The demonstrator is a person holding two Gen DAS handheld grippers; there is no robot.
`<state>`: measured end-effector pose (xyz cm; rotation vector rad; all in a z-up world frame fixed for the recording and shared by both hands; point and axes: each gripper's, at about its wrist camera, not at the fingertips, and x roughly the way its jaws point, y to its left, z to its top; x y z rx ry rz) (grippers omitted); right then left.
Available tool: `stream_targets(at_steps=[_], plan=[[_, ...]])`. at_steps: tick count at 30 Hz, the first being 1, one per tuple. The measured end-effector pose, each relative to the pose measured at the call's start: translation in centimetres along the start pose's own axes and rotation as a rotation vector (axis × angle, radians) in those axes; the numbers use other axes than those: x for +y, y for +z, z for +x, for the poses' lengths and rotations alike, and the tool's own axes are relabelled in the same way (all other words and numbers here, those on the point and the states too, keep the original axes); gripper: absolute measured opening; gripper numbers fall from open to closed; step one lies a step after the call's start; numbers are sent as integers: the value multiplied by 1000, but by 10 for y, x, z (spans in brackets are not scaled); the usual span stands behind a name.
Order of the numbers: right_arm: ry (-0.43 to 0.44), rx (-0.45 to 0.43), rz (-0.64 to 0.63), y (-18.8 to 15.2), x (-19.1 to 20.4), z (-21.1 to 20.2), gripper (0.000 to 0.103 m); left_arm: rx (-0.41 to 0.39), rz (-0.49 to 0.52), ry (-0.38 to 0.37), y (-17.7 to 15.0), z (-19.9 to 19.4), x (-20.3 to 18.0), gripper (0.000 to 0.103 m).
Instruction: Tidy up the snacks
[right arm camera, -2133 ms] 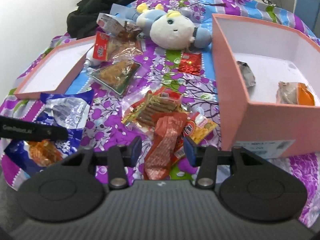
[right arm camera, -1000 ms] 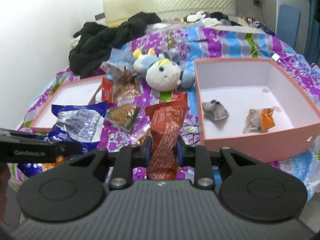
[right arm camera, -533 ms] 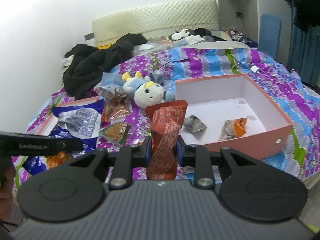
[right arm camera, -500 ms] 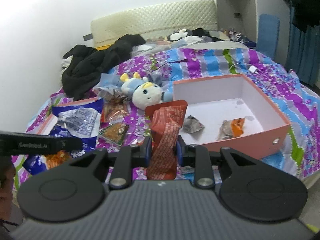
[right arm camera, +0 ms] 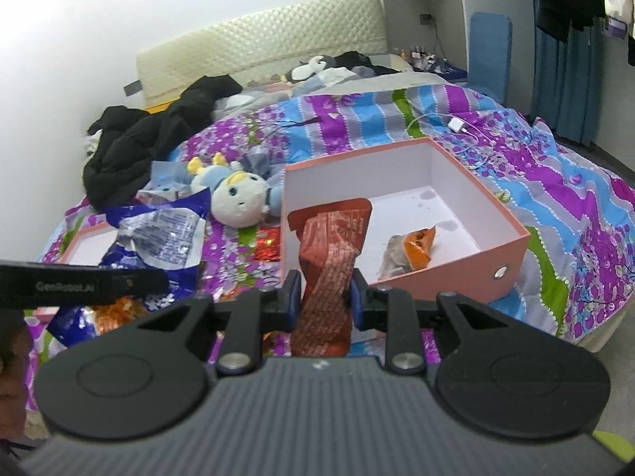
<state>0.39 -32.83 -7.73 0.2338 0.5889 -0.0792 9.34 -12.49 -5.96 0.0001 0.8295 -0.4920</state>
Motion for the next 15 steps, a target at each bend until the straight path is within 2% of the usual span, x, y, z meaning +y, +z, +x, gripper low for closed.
stream_targets(at_steps=[6,15], plan=[[-21,-8,-13,24,-20,36,28,8,49,-26,39,50,-19,45],[-44,24,22,51,-58,98,28,30,98,-37,97,130,-30,45]])
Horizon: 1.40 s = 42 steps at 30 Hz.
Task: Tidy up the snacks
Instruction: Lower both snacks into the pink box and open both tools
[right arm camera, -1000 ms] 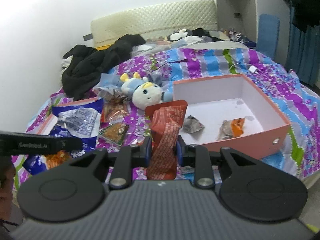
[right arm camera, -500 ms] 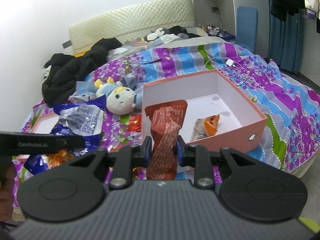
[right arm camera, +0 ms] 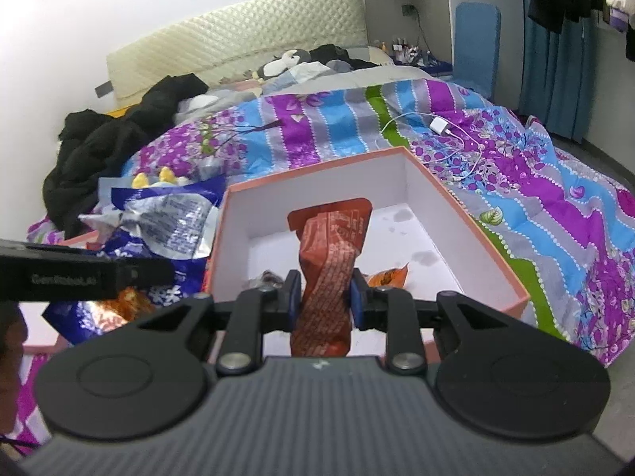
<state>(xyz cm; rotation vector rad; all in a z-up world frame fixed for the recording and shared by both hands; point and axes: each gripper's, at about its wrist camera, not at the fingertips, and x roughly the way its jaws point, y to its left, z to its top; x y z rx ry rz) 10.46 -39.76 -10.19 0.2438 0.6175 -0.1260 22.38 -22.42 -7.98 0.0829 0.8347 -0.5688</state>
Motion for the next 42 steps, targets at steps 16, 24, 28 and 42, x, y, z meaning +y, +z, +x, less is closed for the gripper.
stream_targets(at_steps=[16,24,28,42], plan=[[-16,123,45,1,-23,93,29,76,-23,-26,32,104,15,45],[-34,131,69,4,-25,101,37,101,-26,-44,33,111,21,51],[-30,113,83,5,-26,93,46,86,-33,-32,32,101,20,64],[20,30,78,6,-6,35,46,-18,-35,-9,20,15,12,67]])
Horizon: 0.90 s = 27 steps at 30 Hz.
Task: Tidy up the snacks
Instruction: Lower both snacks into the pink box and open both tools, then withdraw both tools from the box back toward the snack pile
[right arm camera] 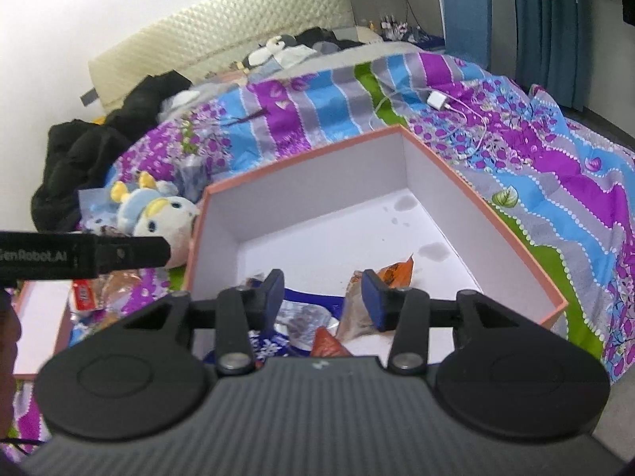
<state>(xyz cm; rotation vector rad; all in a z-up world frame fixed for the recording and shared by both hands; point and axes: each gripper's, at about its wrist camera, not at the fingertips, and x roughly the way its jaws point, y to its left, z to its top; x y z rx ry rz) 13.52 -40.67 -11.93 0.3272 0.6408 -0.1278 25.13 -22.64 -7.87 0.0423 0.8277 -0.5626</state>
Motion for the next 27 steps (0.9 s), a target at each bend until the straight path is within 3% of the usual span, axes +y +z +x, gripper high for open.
stream_targets(at_steps=[16,27], plan=[[62,-115,-59,-20,43,-91,46,-113,-14,49,-51,-130,-2,67],[118,-124,-99,-54,69,-132,46,-146,-73,94,-105,-191,9,67]])
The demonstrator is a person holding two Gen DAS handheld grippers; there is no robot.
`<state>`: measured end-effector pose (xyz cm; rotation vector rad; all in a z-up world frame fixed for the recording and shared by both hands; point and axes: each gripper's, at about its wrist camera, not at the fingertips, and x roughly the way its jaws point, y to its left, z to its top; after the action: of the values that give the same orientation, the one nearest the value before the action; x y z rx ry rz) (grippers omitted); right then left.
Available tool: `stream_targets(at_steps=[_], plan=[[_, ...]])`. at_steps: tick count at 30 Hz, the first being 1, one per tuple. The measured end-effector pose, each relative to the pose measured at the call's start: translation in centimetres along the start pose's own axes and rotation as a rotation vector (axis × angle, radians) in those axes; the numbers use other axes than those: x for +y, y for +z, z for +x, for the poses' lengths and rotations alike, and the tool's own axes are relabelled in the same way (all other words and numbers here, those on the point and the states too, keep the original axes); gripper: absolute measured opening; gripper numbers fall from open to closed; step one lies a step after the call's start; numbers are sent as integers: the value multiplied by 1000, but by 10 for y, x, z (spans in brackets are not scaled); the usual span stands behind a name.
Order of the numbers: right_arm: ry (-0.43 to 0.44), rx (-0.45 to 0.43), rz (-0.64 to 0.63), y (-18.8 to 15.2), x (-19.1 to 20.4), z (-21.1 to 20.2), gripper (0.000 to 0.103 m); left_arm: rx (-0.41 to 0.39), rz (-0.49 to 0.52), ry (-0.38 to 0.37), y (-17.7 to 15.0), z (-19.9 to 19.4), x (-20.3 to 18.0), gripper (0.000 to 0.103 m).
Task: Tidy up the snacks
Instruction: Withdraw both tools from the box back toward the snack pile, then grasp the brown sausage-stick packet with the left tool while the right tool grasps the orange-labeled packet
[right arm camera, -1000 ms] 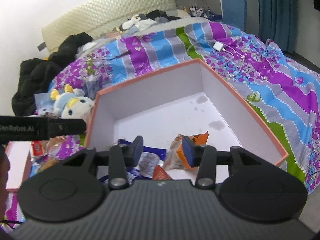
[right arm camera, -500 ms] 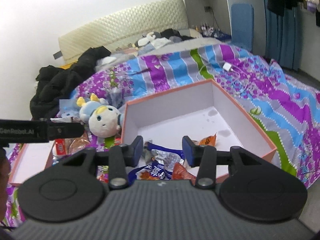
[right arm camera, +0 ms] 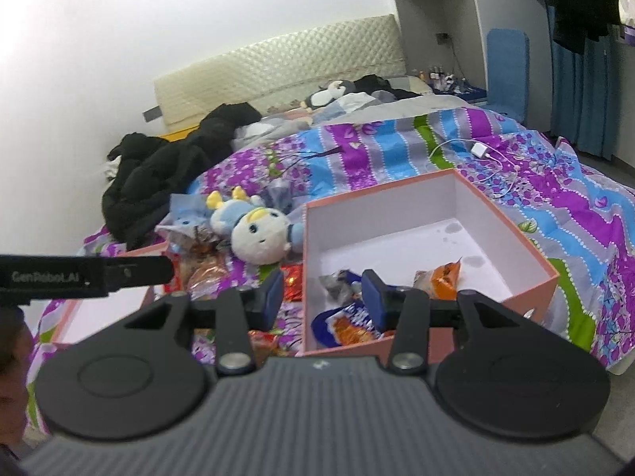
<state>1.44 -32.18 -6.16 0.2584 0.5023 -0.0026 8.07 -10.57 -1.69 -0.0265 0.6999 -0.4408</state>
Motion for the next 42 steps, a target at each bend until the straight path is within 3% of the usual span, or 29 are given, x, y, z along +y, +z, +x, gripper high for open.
stream_targets(at_steps=[7,11,19,24,31,36,42], plan=[[51,-6,-13,-21,19,-8,46,13,-38,34,-30,-19,12,67],[71,13,-42,-33,35,2,46,61,-32,66,-46,-14,23,67],[83,41,-58,-54,47,8,46,61,-90,78,-62,-12,45,67],[77,53,-46,-66,46,17,46,115,-102,74,-76,14,55,68],[109,143,-63,-98,52,46,46,221,-172,75,-98,61,86,68],[144,198,-130,-116,69,68,46,257,-215,70,-106,90,108,68],[107,238,-88,-124,62,95,46,290,-221,60,-104,128,122,68]])
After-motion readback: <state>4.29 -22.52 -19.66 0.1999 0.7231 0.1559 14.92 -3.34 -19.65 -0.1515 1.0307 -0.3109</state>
